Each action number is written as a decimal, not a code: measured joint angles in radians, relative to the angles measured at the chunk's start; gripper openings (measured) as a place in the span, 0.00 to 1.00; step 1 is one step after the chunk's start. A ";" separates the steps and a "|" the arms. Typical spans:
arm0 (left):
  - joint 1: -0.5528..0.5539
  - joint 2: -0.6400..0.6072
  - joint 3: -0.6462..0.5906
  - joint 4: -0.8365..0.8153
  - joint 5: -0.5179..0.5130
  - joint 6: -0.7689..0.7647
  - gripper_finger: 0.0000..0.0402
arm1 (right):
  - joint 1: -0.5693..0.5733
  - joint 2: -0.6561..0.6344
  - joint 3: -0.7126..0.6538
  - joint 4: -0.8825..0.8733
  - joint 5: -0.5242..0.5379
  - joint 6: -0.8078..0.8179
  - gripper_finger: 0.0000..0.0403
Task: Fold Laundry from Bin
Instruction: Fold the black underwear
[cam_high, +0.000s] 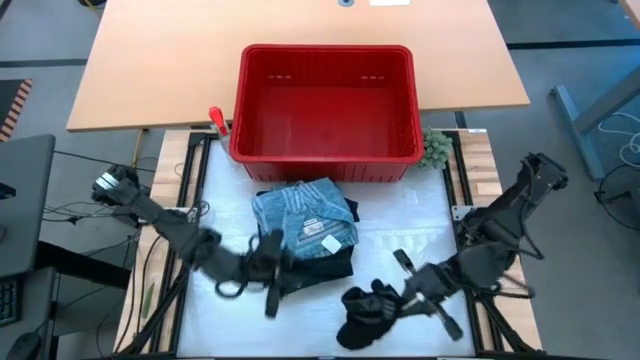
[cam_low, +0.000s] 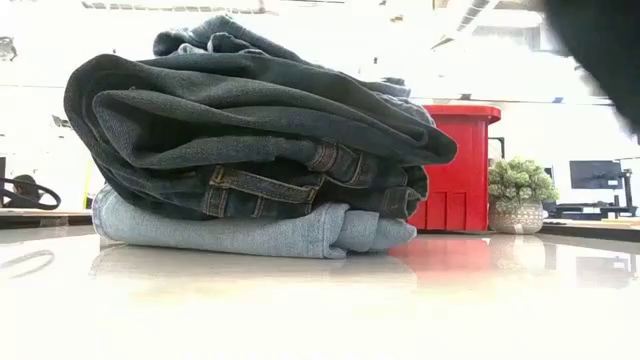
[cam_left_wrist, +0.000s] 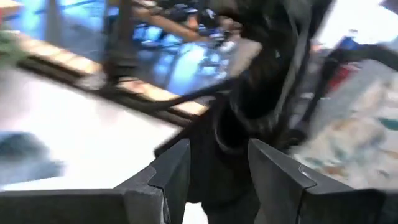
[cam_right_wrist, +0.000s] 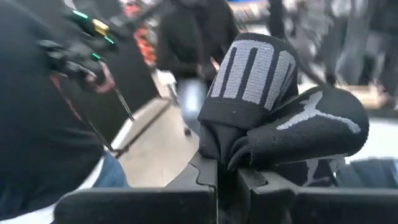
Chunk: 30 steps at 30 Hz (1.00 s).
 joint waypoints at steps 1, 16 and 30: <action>-0.015 0.016 -0.017 0.065 0.015 0.010 0.37 | 0.011 -0.001 0.000 0.029 0.000 -0.037 0.08; -0.032 0.253 -0.066 0.608 0.203 0.162 0.39 | -0.010 0.006 0.000 0.284 -0.098 -0.201 0.09; 0.008 0.258 -0.060 0.680 0.186 0.201 0.66 | -0.022 0.008 0.000 0.291 -0.103 -0.208 0.09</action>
